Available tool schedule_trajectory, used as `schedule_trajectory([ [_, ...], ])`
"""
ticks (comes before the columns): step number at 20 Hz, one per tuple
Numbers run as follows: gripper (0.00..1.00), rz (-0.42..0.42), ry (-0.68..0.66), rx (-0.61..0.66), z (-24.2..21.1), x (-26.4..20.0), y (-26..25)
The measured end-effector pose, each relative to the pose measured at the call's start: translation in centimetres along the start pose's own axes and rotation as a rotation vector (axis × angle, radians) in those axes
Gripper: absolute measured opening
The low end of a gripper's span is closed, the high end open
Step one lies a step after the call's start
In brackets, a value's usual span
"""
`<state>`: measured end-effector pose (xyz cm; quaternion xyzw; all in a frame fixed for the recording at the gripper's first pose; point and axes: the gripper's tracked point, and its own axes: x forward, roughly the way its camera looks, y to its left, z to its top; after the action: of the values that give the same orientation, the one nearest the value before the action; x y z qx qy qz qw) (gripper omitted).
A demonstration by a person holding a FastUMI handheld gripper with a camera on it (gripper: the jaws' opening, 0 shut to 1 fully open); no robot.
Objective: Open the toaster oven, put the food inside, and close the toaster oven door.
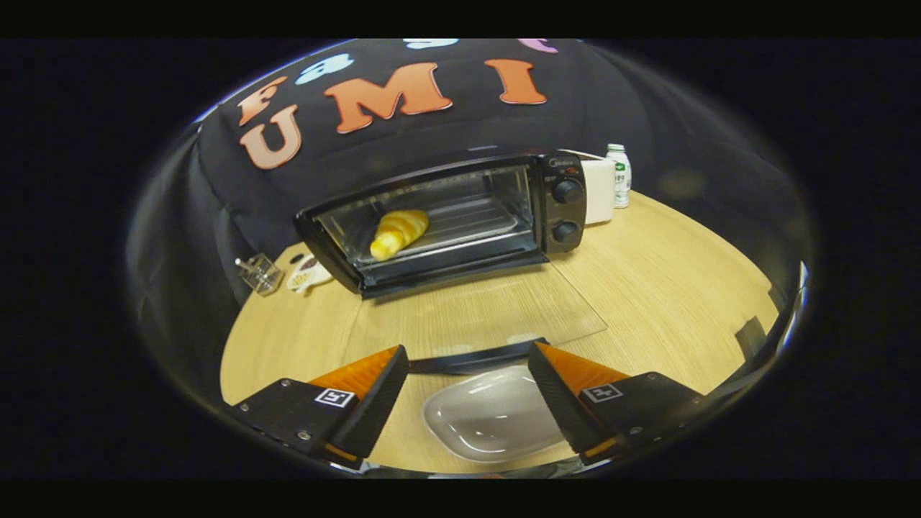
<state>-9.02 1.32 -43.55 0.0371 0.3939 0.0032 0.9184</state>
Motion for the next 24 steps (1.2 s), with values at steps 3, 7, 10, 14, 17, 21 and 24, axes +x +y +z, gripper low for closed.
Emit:
schedule_trajectory([
  [3,0.99,-0.017,0.043,-0.128,-1.3,0.1,-1.1],
  [7,0.99,-0.023,0.08,-0.175,-1.9,1.5,-0.7],
  [10,0.99,-0.044,0.107,-0.193,-2.4,2.5,-0.9],
  [14,0.99,-0.048,0.138,-0.154,-2.9,3.3,-1.0],
  [17,0.98,-0.049,0.13,-0.119,-2.3,3.0,-0.9],
  [21,0.98,-0.049,0.106,-0.173,-1.2,2.5,-0.8],
  [24,0.98,-0.041,0.096,-0.165,-0.3,1.8,-0.7],
])
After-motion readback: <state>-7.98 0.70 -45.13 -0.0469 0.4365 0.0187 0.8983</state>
